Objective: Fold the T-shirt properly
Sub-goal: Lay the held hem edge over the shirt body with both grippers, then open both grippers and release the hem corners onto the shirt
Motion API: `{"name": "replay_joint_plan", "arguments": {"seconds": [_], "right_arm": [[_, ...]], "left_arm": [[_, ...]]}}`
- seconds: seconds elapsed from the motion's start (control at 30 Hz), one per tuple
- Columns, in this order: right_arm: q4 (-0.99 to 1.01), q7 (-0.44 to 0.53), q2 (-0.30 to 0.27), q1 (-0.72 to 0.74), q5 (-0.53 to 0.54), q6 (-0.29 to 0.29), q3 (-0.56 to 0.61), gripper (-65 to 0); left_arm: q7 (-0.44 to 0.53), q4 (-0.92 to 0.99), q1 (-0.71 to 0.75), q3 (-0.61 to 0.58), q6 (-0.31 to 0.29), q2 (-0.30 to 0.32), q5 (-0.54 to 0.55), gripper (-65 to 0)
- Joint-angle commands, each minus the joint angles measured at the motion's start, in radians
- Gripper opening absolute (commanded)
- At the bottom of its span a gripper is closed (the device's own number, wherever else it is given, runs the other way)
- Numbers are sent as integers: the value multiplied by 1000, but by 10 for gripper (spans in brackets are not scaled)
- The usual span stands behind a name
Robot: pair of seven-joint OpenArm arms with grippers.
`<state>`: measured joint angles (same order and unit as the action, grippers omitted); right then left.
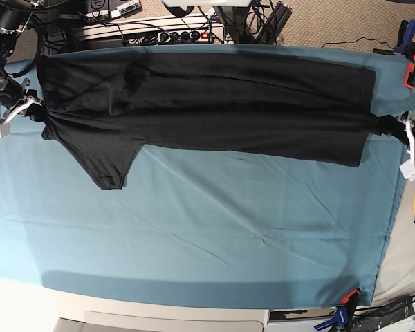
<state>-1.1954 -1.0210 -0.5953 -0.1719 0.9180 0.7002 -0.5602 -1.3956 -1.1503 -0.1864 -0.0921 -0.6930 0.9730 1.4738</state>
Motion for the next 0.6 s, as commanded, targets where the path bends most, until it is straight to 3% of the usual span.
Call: {"name": "replay_joint_plan", "arguments": {"seconds": [0.0, 0.2, 0.3, 0.57], "right_arm": [[-15, 10, -31, 6, 9, -2, -11, -650], [-15, 11, -31, 6, 9, -2, -11, -650], [-15, 18, -31, 6, 9, -2, -11, -650], [-15, 27, -31, 6, 8, -2, -11, -650]], "left_arm": [[-1, -20, -7, 13, -5, 33, 10, -650], [7, -39, 3, 13, -5, 32, 10, -650], [68, -39, 3, 13, -5, 24, 10, -650], [175, -39, 3, 13, -5, -55, -78, -650]]}}
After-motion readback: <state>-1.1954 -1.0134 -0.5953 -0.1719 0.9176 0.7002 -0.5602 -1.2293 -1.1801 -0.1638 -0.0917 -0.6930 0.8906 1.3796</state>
